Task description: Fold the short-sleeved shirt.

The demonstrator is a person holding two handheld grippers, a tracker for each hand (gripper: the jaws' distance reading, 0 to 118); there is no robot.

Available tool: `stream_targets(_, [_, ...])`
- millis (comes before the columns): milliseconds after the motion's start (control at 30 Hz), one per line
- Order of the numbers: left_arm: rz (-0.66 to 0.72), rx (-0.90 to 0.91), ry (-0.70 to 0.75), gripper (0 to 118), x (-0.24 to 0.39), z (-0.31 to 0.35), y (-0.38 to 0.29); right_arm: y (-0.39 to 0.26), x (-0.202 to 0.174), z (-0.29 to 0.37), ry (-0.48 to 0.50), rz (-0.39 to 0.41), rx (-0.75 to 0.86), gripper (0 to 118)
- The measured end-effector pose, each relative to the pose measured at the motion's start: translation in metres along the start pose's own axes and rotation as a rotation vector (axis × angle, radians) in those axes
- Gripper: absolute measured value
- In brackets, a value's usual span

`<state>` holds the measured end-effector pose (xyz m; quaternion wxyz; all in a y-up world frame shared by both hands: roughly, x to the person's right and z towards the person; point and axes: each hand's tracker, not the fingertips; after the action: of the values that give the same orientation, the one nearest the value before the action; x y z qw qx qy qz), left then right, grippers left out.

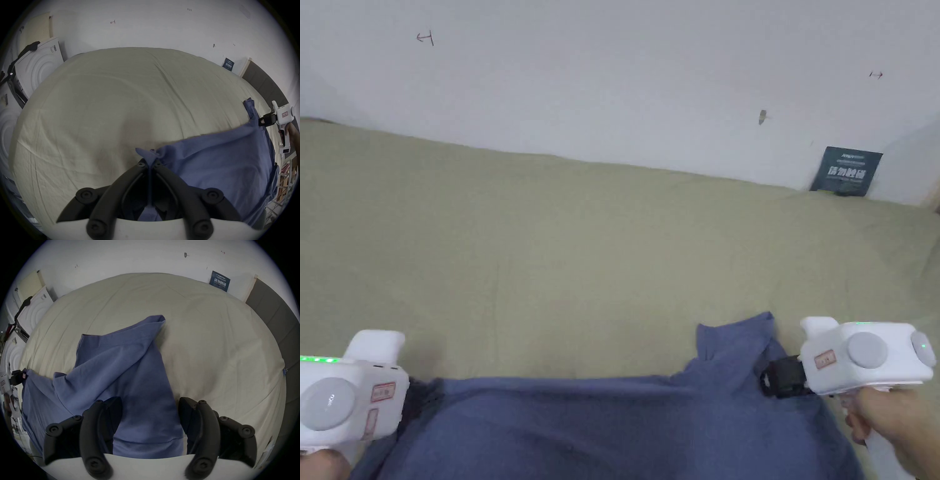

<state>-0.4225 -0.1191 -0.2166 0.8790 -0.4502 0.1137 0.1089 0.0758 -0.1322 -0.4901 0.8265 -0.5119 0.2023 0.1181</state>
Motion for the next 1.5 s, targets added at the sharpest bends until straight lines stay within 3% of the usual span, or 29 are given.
stream_targets(33, [0.009,0.004,0.001,0,-0.001,-0.002,-0.001,-0.001,-0.001,0.003,0.006,-0.009,0.021,37])
stream_targets(67, [0.018,0.004,-0.002,0,-0.002,-0.002,-0.002,-0.001,0.0,0.006,0.011,-0.021,0.039,25])
stream_targets(100, [0.031,0.009,-0.006,0,-0.002,-0.001,-0.002,-0.001,0.002,0.013,-0.01,-0.045,0.054,25])
stream_targets(133, [0.041,0.015,-0.011,0,-0.003,0.0,-0.002,-0.004,0.005,0.021,0.024,-0.072,0.097,0])
stream_targets(233, [0.04,0.016,-0.032,0,-0.001,0.005,-0.001,-0.013,0.005,0.043,0.029,-0.049,0.16,0])
stream_targets(333, [0.036,0.031,-0.046,0,0.0,0.012,0.003,-0.016,0.008,0.066,0.14,-0.109,0.236,0])
stream_targets(667, [0.058,0.144,-0.145,0,0.004,0.056,0.029,-0.018,-0.035,0.15,0.139,-0.051,0.374,0])
stream_targets(1000, [-0.033,0.203,-0.157,0,-0.015,0.121,0.014,-0.062,-0.055,0.247,0.069,0.017,0.465,0])
stream_targets(1267, [-0.145,0.189,-0.19,0,-0.023,0.181,-0.038,-0.144,-0.064,0.297,0.051,-0.004,0.429,0])
stream_targets(1500, [-0.155,0.097,-0.21,0,-0.04,0.193,-0.108,-0.234,-0.06,0.299,0.05,-0.103,0.35,0])
